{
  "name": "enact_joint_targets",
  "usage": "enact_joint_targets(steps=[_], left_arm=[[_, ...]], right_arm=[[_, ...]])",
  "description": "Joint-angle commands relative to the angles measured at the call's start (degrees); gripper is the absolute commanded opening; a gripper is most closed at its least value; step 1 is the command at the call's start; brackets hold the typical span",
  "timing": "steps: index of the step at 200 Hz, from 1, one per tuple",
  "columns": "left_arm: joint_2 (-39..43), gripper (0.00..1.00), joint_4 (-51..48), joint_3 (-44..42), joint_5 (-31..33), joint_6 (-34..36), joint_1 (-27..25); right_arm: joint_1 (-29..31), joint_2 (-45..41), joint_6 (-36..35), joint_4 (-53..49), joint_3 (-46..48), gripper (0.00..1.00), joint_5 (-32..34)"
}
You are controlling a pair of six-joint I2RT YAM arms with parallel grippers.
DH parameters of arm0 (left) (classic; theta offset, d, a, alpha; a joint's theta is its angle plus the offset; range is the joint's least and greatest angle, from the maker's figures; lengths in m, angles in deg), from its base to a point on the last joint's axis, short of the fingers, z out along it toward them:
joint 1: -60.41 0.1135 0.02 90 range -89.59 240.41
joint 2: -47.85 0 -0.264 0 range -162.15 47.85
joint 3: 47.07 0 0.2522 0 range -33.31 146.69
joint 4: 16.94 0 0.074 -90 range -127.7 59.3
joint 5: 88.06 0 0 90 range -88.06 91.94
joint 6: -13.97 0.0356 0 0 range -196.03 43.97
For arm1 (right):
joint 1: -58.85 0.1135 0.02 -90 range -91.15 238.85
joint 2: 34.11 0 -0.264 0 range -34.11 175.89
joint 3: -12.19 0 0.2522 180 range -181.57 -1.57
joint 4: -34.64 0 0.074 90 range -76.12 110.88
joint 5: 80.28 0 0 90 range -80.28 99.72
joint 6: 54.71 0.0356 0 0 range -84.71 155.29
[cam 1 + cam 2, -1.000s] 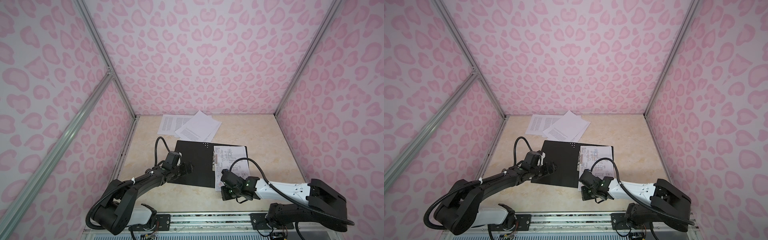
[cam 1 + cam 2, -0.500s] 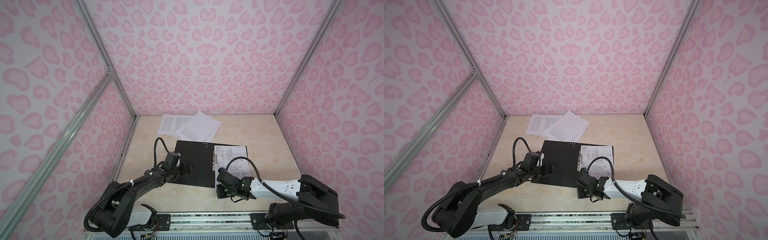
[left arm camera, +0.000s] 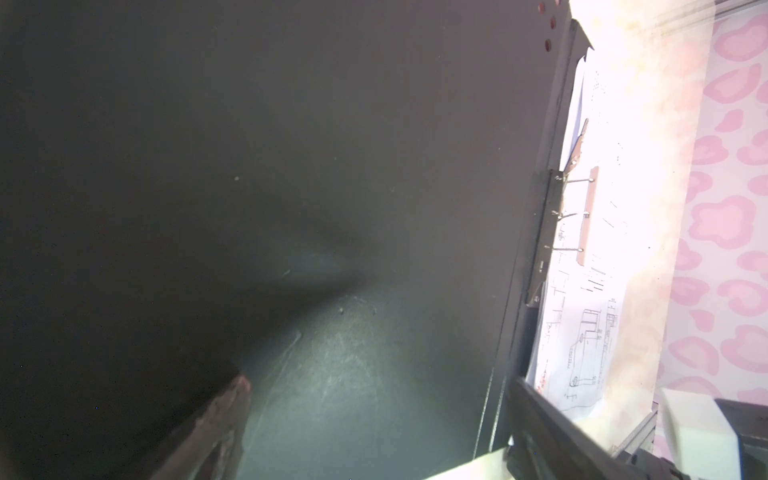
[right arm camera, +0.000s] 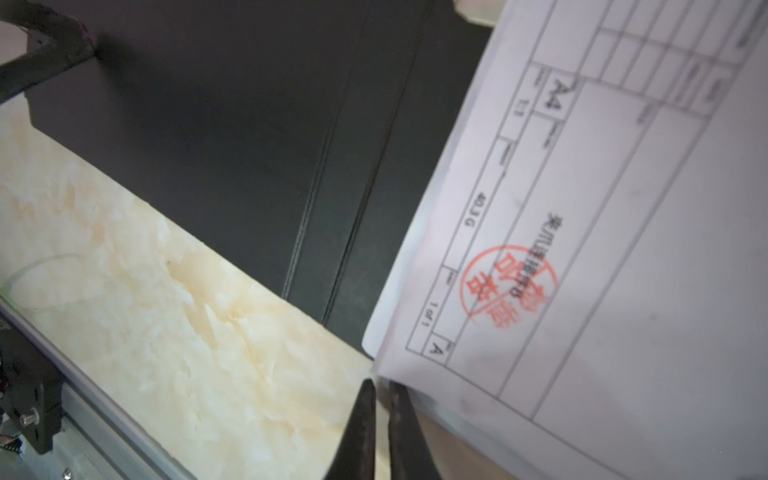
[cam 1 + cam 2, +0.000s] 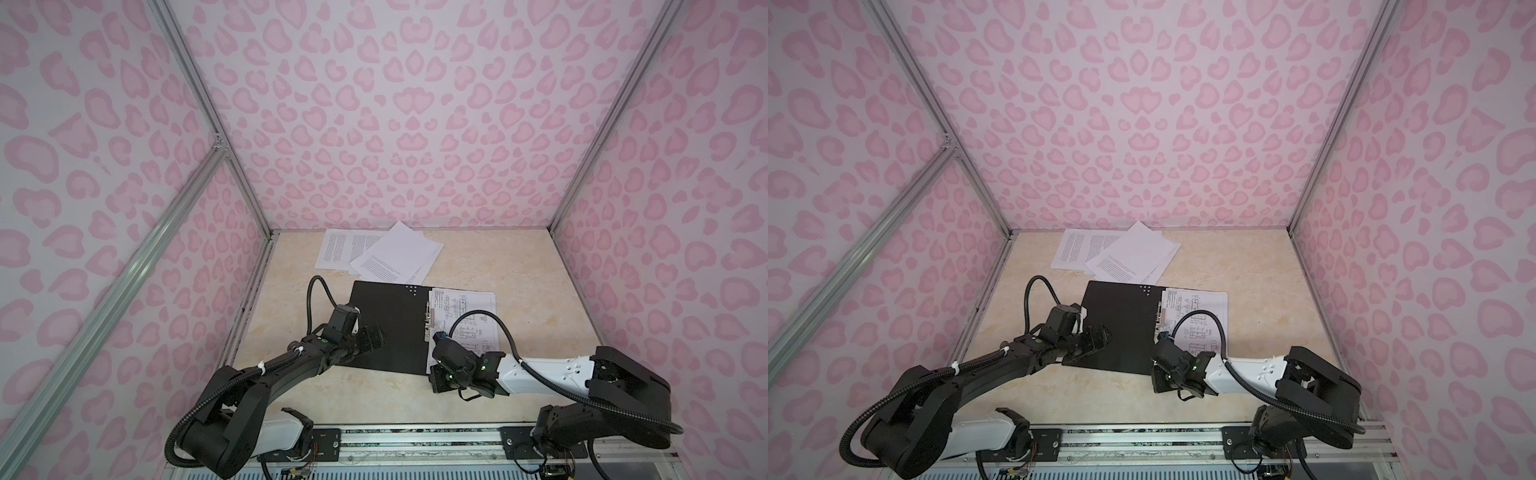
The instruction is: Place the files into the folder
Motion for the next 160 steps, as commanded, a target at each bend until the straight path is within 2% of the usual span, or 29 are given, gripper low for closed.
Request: enact_joint_targets(steps=[1,14,32,59,84,120,160], left_arm=[[0.9,0.98,-14.4,0.7,1.6,0.4,0.0],[1.8,0.98,-15.6,2.2,1.0,1.6,0.0],[2.9,0.98,-17.1,3.6,1.1,2.3,0.0],[2.8,0.98,-17.4,4.3,1.6,2.4,0.0],[1.5,0.98,-17.0,3.9,2.0,2.2,0.0],[0.8,0.98,-16.7,2.6,4.2,0.5,-0.1],[0.6,0.98,-15.9,1.5,4.8,-0.7,0.0]], right_arm=[[-0.6,-3.3,-2.4,-3.4,1.2,0.27,-2.4],[-1.2,-4.8,-3.2,-7.2,0.9,0.34,-1.8],[-1.4,-4.8,-3.9,-10.8,0.6,0.30,-1.2],[0.5,-3.5,-2.6,-11.2,1.8,0.26,-0.2],[0.9,-3.1,-1.9,-10.2,2.2,0.25,0.9],[1.1,-0.8,-1.4,-12.8,-0.3,0.26,5.7],[0.9,1.1,-2.2,-11.6,-2.0,0.26,7.3]])
